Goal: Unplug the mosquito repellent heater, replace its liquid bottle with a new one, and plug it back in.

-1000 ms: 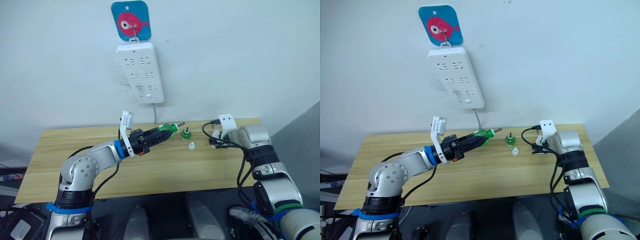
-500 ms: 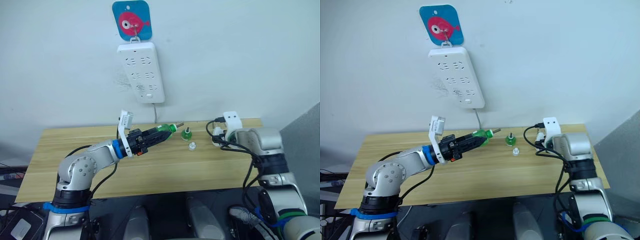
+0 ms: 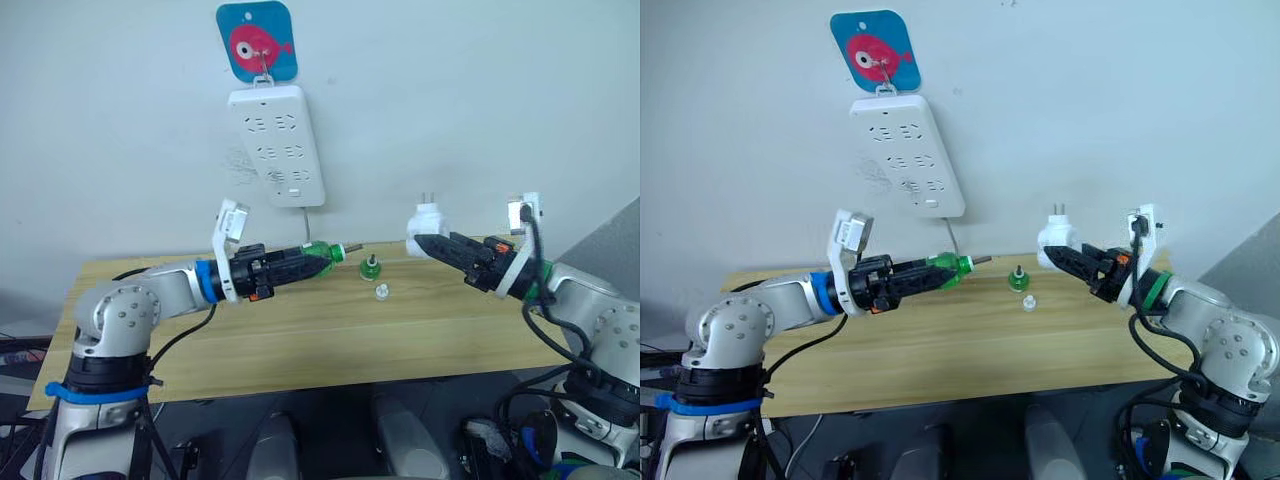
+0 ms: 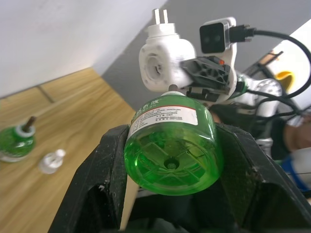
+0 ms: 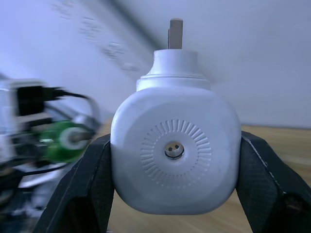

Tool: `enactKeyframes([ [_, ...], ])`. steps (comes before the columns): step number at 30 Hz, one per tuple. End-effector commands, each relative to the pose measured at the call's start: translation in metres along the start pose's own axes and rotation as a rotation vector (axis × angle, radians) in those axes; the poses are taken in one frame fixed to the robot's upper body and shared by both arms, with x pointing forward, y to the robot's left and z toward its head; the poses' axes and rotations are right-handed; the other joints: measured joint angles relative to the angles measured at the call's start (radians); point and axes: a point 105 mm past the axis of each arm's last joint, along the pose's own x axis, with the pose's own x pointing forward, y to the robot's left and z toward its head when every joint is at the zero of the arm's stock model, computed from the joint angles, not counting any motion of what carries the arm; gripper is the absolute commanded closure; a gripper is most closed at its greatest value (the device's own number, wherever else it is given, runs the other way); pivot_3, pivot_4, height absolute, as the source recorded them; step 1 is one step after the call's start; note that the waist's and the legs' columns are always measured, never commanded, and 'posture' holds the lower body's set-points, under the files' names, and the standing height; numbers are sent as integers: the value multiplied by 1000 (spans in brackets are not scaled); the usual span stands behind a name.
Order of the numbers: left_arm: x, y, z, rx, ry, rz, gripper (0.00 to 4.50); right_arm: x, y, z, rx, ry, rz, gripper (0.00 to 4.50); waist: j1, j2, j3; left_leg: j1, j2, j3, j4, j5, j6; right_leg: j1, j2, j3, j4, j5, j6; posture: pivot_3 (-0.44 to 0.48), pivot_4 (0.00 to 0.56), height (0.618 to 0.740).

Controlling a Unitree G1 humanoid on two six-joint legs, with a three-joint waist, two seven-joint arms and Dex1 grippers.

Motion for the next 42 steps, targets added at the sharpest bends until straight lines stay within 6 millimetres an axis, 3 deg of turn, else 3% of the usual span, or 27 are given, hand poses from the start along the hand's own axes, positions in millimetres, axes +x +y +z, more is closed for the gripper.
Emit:
enactKeyframes([
  [1,-3,-16,12,11,-13,-74,2178,0,23,7,-4,-24,146,1546,0,0,0,0,0,0,0,0,0,0,0,0,0,0,0,-167,230,740],
  [13,-2,-27,17,-4,7,-140,2178,7,44,1,26,32,290,1546,1,0,1,0,0,0,-1,0,0,0,0,0,-2,0,0,-144,232,740],
  [42,6,-35,6,-9,74,-216,2178,18,66,-8,65,98,358,1546,5,-1,4,-1,0,1,-4,0,0,0,0,1,-6,-3,5,-160,244,740],
])
